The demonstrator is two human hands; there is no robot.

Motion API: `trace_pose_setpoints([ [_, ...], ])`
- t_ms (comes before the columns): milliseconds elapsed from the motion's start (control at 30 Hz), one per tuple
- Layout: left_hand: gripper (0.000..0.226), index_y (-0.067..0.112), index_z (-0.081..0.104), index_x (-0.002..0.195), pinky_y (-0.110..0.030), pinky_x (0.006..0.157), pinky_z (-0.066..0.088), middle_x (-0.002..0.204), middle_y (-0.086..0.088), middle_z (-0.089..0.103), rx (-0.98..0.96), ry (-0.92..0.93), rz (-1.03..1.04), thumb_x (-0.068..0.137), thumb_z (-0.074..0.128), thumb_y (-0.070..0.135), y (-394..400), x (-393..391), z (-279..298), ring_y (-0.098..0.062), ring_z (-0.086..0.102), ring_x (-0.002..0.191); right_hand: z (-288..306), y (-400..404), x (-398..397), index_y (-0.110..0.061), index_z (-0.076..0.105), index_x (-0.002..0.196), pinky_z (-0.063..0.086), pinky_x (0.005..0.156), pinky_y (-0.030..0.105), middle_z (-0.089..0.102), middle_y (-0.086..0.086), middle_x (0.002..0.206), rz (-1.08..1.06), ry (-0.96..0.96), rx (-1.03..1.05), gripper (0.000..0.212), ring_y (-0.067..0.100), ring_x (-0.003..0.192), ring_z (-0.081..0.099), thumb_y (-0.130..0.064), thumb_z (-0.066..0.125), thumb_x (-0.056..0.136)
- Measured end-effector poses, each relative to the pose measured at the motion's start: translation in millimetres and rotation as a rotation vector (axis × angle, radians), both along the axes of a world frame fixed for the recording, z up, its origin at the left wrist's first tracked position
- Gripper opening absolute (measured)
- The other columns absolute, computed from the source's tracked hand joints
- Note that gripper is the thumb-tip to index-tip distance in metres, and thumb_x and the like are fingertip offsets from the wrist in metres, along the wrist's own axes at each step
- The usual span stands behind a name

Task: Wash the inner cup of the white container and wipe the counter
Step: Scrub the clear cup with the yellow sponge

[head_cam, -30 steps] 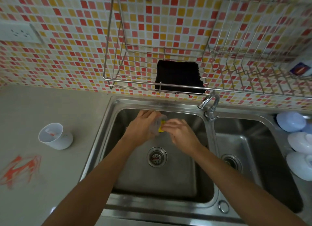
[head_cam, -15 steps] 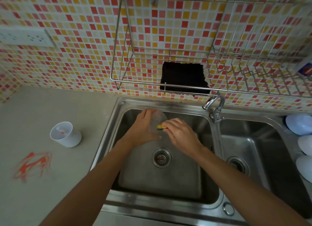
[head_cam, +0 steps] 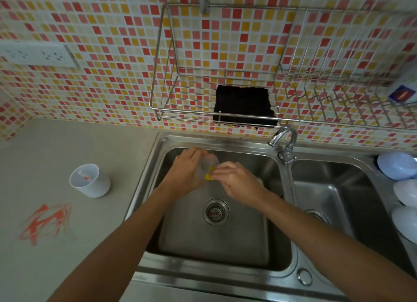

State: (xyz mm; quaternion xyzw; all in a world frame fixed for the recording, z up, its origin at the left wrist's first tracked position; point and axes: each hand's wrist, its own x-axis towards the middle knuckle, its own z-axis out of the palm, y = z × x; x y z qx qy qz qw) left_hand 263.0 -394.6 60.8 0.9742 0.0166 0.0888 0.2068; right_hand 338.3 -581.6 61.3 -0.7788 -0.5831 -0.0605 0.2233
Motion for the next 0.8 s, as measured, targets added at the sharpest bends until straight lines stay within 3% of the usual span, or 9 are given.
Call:
trace_pose_setpoints([
  [67, 0.078, 0.016, 0.05, 0.128, -0.047, 0.09, 0.048, 0.123, -0.002, 0.051, -0.032, 0.039, -0.046, 0.058, 0.077, 0.037, 2, -2, -3, -0.024, 0.05, 0.111, 4, -1, 17, -0.019, 0.073, 0.1, 0.05, 0.075, 0.033, 0.072, -0.008, 0.102, 0.056, -0.282, -0.079, 0.031, 0.022, 0.101, 0.062, -0.006, 0.06, 0.075],
  [167, 0.078, 0.017, 0.051, 0.127, -0.046, 0.09, 0.048, 0.123, 0.0, 0.051, -0.079, 0.035, -0.038, 0.057, 0.082, 0.031, 1, -3, -3, -0.024, 0.05, 0.11, 3, 0, 20, -0.016, 0.072, 0.099, 0.05, 0.075, 0.033, 0.071, -0.007, 0.102, 0.024, -0.354, -0.063, 0.027, 0.022, 0.102, 0.058, -0.011, 0.058, 0.077],
  [233, 0.08, 0.016, 0.051, 0.128, -0.047, 0.089, 0.048, 0.123, 0.0, 0.051, -0.056, 0.055, -0.034, 0.056, 0.082, 0.033, 1, -4, -2, -0.023, 0.049, 0.11, -7, 1, 5, -0.016, 0.072, 0.101, 0.052, 0.077, 0.036, 0.071, -0.004, 0.102, -0.017, -0.217, -0.059, 0.032, 0.025, 0.1, 0.06, -0.004, 0.062, 0.073],
  [300, 0.082, 0.014, 0.049, 0.13, -0.046, 0.091, 0.047, 0.126, -0.002, 0.05, -0.038, 0.083, -0.047, 0.058, 0.082, 0.034, 2, -5, -1, -0.024, 0.048, 0.112, -12, 2, -14, -0.016, 0.073, 0.103, 0.053, 0.081, 0.038, 0.072, -0.002, 0.102, -0.078, 0.085, -0.034, 0.035, 0.022, 0.098, 0.062, 0.004, 0.067, 0.075],
  [367, 0.083, 0.012, 0.047, 0.132, -0.04, 0.099, 0.043, 0.129, -0.004, 0.048, -0.06, 0.109, -0.056, 0.06, 0.083, 0.031, 3, -8, 0, -0.024, 0.046, 0.116, -7, 3, -25, -0.017, 0.074, 0.105, 0.05, 0.086, 0.032, 0.072, -0.001, 0.104, -0.165, 0.436, 0.037, 0.027, 0.016, 0.097, 0.063, -0.002, 0.064, 0.084],
  [433, 0.084, 0.01, 0.046, 0.133, -0.032, 0.102, 0.038, 0.131, -0.005, 0.047, -0.102, 0.116, -0.055, 0.06, 0.085, 0.026, 4, -12, 2, -0.023, 0.045, 0.119, -1, 3, -26, -0.018, 0.074, 0.105, 0.049, 0.087, 0.028, 0.072, -0.002, 0.105, -0.197, 0.61, 0.058, 0.023, 0.011, 0.095, 0.064, -0.007, 0.063, 0.088],
  [500, 0.084, 0.008, 0.048, 0.132, -0.029, 0.103, 0.036, 0.13, -0.006, 0.048, -0.116, 0.117, -0.07, 0.059, 0.086, 0.022, 3, -12, 5, -0.022, 0.045, 0.119, 4, -1, -20, -0.019, 0.072, 0.108, 0.05, 0.087, 0.029, 0.072, -0.003, 0.107, -0.118, 0.492, -0.033, 0.024, 0.011, 0.097, 0.063, -0.009, 0.063, 0.089],
  [633, 0.081, 0.011, 0.052, 0.13, -0.031, 0.105, 0.035, 0.127, -0.003, 0.051, -0.145, 0.145, -0.095, 0.057, 0.087, 0.022, 1, -8, 9, -0.018, 0.046, 0.119, 5, -6, 3, -0.022, 0.07, 0.108, 0.049, 0.085, 0.036, 0.069, -0.009, 0.112, 0.054, -0.106, -0.213, 0.034, 0.019, 0.108, 0.059, -0.008, 0.067, 0.077],
  [800, 0.076, 0.017, 0.053, 0.126, -0.025, 0.099, 0.037, 0.119, 0.007, 0.049, -0.238, 0.208, -0.094, 0.058, 0.086, 0.018, 1, -5, 23, -0.009, 0.044, 0.111, 2, -5, 0, -0.02, 0.071, 0.098, 0.051, 0.076, 0.033, 0.07, -0.009, 0.1, 0.08, -0.261, -0.137, 0.02, 0.019, 0.1, 0.063, -0.018, 0.059, 0.081],
])
